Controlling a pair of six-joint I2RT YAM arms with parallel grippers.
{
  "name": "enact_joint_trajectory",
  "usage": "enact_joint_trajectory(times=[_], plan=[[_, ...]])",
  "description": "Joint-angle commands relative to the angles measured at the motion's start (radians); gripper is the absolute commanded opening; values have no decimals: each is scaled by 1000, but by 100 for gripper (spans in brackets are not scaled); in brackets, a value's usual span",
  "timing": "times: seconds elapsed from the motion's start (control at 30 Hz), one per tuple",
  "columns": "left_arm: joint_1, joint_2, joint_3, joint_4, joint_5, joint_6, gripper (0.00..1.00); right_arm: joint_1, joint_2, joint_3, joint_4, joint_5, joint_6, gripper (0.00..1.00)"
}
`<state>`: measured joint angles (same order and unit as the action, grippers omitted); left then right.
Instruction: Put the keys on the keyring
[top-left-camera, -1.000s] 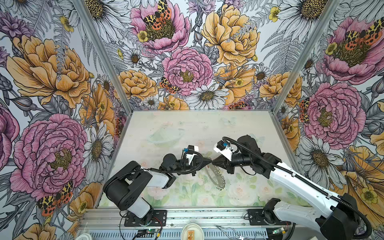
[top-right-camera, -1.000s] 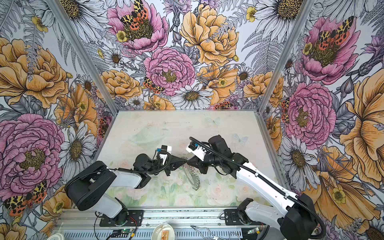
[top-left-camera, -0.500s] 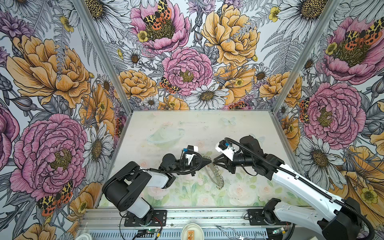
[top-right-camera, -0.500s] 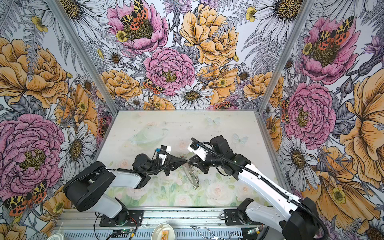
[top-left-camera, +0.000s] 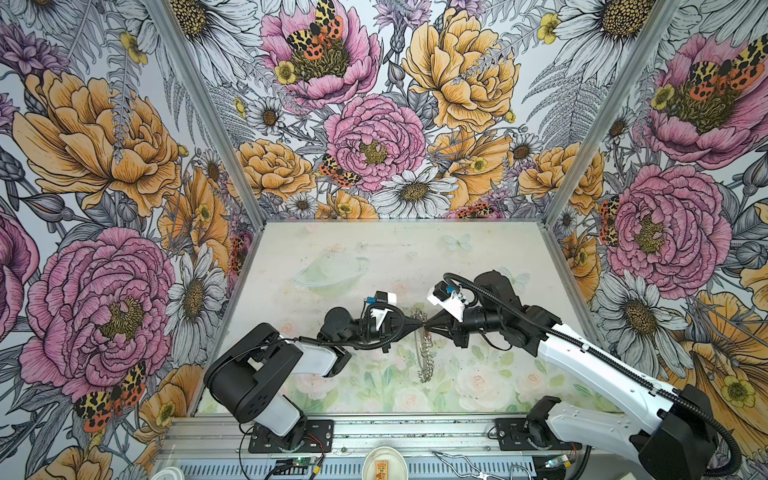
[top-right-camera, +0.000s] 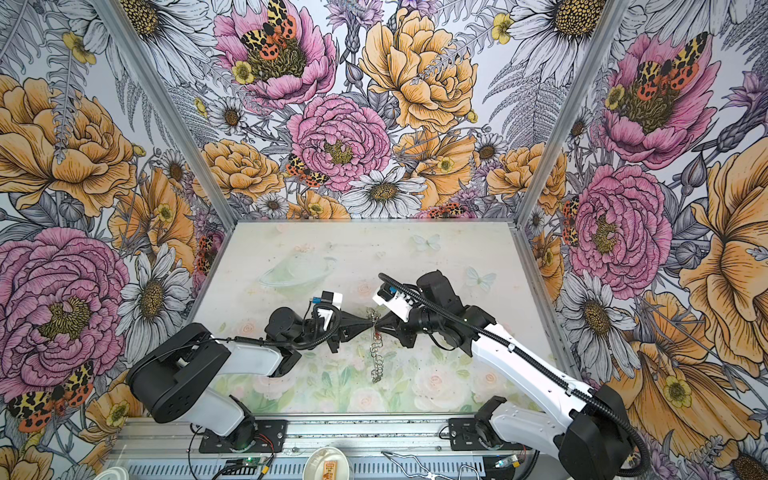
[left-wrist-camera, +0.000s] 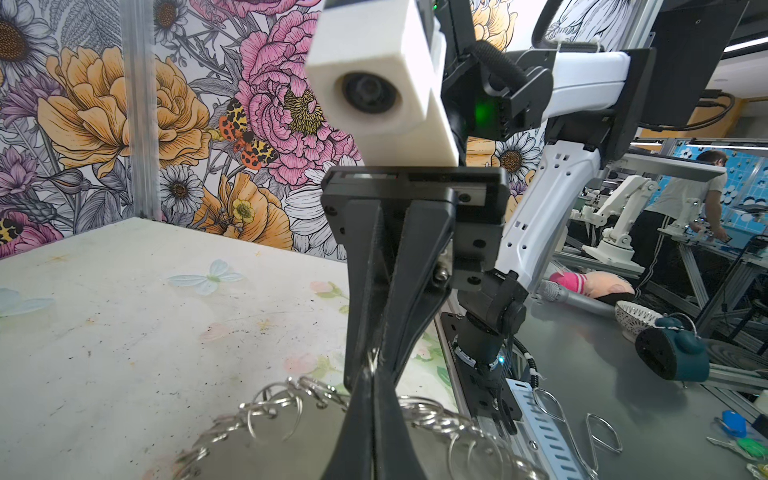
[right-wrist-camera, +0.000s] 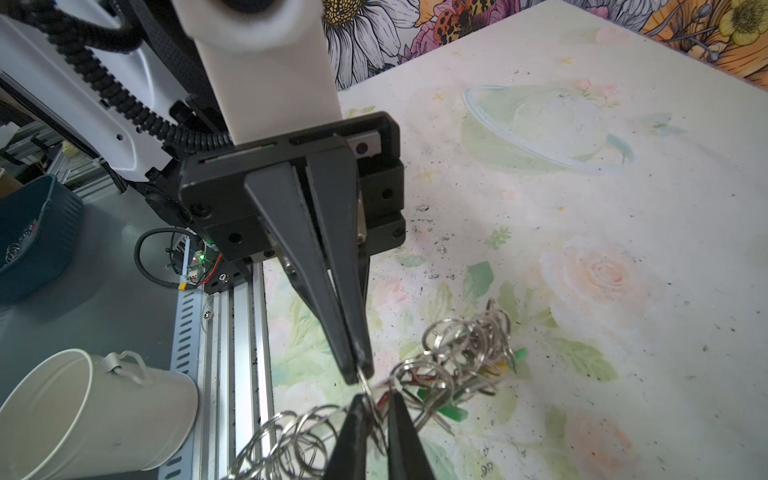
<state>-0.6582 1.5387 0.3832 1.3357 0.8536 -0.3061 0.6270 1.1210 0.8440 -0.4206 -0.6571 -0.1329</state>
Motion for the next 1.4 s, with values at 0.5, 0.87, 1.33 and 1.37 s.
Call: enact_joint_trajectory(times=[0.5, 0.87, 1.33, 1.37], plan=[[0, -129, 6, -270, -29, 190, 23, 5, 11, 103, -97, 67, -12, 0], [0, -229, 16, -486, -86, 325, 35, 53, 139, 311, -431, 148, -137, 0], [-8, -198, 17, -462, -40, 302, 33, 102, 240, 435, -520, 195, -190, 0], [-11, -195, 17, -463, -36, 302, 32, 104, 243, 436, -518, 195, -192, 0]])
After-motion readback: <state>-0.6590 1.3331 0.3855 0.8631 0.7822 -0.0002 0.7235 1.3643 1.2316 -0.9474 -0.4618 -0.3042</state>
